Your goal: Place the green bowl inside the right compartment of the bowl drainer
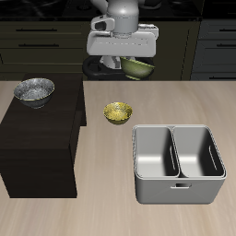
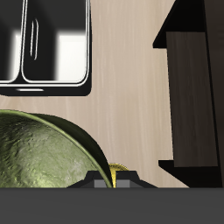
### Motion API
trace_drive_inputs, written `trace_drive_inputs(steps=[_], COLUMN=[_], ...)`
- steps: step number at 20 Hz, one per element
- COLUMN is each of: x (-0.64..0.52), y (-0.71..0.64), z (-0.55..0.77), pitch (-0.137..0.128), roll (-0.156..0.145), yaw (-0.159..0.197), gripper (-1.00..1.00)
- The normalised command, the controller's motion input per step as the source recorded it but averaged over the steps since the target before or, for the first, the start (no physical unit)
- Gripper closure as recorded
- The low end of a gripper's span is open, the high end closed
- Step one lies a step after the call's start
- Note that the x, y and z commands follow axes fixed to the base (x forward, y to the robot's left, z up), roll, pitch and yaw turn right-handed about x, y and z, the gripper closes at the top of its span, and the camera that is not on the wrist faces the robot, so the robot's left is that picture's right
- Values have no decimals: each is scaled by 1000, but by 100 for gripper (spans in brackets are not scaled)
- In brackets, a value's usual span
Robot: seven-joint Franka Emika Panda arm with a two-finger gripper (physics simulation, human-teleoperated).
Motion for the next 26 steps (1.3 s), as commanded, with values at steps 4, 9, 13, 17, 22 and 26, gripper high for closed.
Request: trace_drive_inputs(steps=[4, 9, 13, 17, 22, 26], x=[421, 271, 241, 168, 279, 304], y=[-182, -72, 133, 241, 114, -51], z=[201, 133, 180, 169, 183, 178], pitch=[19, 3, 1, 19, 12, -12], roll=[-30, -43, 36, 54, 29, 31], yaw=[-22, -3, -3, -11, 8, -23], gripper=[100, 100, 100, 100, 100, 100])
